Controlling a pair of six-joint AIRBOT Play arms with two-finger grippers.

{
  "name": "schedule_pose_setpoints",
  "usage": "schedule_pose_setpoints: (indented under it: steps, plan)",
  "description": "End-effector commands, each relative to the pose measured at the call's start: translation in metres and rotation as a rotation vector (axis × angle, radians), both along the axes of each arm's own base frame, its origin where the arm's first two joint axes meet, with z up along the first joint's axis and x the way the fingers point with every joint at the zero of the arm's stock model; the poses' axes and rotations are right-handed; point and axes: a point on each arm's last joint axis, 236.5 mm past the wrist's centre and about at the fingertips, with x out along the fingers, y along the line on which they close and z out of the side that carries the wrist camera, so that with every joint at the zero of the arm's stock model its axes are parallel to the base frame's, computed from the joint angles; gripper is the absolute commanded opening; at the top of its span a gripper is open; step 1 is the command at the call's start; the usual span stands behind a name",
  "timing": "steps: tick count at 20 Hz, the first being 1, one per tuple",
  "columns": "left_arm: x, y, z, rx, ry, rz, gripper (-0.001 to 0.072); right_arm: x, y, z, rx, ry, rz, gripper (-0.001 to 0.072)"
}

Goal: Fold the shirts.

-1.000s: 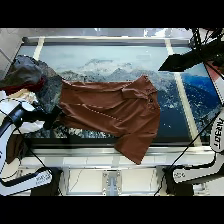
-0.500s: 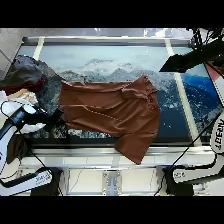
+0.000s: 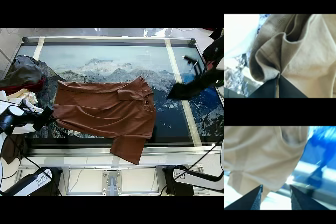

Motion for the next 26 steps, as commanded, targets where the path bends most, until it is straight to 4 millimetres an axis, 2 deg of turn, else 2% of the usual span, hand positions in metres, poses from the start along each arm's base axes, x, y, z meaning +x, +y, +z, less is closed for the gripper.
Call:
schedule_pose_setpoints:
  steps: [1,3,4,6,8,14,20,21,22,23,24,26]
  plan:
    - [0.003,0.005,0.007,0.014,-0.032,-0.004,0.0011,-0.064,0.033,-0.088,0.141,0.166,-0.138,0.0381]
    - [0.003,0.005,0.007,0.014,-0.031,-0.005,0.0011,-0.103,0.049,-0.119,0.195,0.294,-0.162,0.0382]
    - [0.003,0.005,0.007,0.014,-0.031,-0.005,0.0011,-0.115,0.054,-0.128,0.210,0.333,-0.174,0.0382]
    - [0.003,0.005,0.007,0.015,-0.032,-0.005,0.0011,-0.131,0.067,-0.139,0.262,0.387,-0.213,0.0383]
    - [0.003,0.005,0.007,0.014,-0.031,-0.005,0.0011,-0.138,0.072,-0.151,0.276,0.401,-0.253,0.0383]
    - [0.003,0.005,0.007,0.014,-0.031,-0.004,0.0011,-0.130,0.074,-0.168,0.286,0.379,-0.339,0.0383]
    - [0.004,0.006,0.007,0.018,-0.036,-0.002,0.0011,-0.094,0.079,-0.173,0.296,0.263,-0.424,0.0380]
    - [0.005,0.006,0.007,0.019,-0.038,-0.001,0.0011,-0.092,0.085,-0.173,0.299,0.252,-0.415,0.0306]
    - [0.005,0.006,0.007,0.020,-0.040,0.000,0.0011,-0.091,0.092,-0.171,0.306,0.242,-0.396,0.0111]
    - [0.005,0.006,0.007,0.020,-0.039,-0.001,0.0011,-0.089,0.102,-0.166,0.331,0.216,-0.351,0.0015]
    - [0.005,0.006,0.008,0.021,-0.042,-0.004,0.0010,-0.087,0.113,-0.157,0.372,0.183,-0.299,0.0016]
    - [0.008,0.007,0.017,0.065,-0.087,-0.103,0.0010,-0.084,0.134,-0.123,0.494,0.138,-0.201,0.0014]
